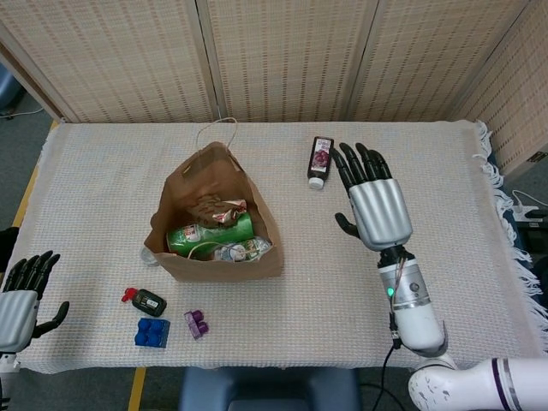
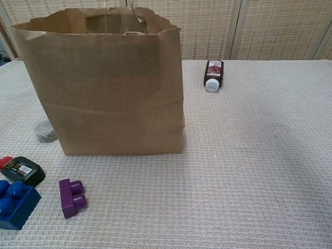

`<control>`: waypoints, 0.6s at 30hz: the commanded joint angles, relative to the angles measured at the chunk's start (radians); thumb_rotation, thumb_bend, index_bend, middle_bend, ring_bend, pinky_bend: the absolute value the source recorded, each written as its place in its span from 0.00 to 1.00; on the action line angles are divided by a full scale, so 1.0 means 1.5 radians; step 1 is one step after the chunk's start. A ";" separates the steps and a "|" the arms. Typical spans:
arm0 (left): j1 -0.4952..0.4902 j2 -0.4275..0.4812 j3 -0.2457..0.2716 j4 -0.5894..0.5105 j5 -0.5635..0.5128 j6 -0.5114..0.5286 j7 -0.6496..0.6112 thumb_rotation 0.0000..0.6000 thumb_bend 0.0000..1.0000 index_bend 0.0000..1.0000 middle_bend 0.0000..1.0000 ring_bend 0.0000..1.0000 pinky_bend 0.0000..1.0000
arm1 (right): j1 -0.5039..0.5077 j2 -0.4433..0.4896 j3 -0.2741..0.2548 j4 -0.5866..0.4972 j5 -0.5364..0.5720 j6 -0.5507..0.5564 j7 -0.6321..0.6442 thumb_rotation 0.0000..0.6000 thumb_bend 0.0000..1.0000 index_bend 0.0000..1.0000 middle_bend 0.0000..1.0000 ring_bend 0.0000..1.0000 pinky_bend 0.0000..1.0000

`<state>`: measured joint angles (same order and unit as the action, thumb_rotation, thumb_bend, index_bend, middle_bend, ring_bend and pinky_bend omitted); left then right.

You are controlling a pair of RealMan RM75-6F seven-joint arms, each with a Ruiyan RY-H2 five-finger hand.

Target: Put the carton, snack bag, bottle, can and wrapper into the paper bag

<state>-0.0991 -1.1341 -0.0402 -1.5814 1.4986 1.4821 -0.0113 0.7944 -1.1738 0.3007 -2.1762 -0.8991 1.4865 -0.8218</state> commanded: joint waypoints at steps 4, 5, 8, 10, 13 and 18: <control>0.001 -0.002 -0.001 -0.003 -0.001 0.002 0.012 1.00 0.37 0.01 0.00 0.00 0.00 | -0.276 0.133 -0.256 0.063 -0.315 0.079 0.255 1.00 0.11 0.00 0.04 0.00 0.08; 0.001 -0.002 -0.001 -0.003 -0.002 0.002 0.014 1.00 0.37 0.01 0.00 0.00 0.00 | -0.297 0.137 -0.272 0.082 -0.331 0.087 0.283 1.00 0.11 0.00 0.04 0.00 0.08; 0.001 -0.003 -0.002 -0.003 -0.003 0.003 0.019 1.00 0.37 0.00 0.00 0.00 0.00 | -0.364 0.136 -0.312 0.156 -0.378 0.124 0.361 1.00 0.11 0.00 0.04 0.00 0.08; 0.001 -0.004 -0.002 -0.003 -0.003 0.003 0.021 1.00 0.37 0.00 0.00 0.00 0.00 | -0.403 0.123 -0.325 0.207 -0.400 0.153 0.398 1.00 0.11 0.00 0.04 0.00 0.08; 0.001 -0.004 -0.002 -0.003 -0.002 0.004 0.023 1.00 0.37 0.00 0.00 0.00 0.00 | -0.448 0.094 -0.326 0.280 -0.420 0.190 0.445 1.00 0.11 0.00 0.04 0.00 0.07; 0.000 -0.005 -0.002 -0.003 -0.001 0.004 0.025 1.00 0.37 0.00 0.00 0.00 0.00 | -0.483 0.036 -0.304 0.417 -0.427 0.207 0.487 1.00 0.11 0.00 0.04 0.00 0.07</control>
<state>-0.0984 -1.1413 -0.0434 -1.5855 1.4974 1.4877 0.0257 0.1257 -1.0641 -0.1573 -1.6633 -1.5125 1.7636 -0.1409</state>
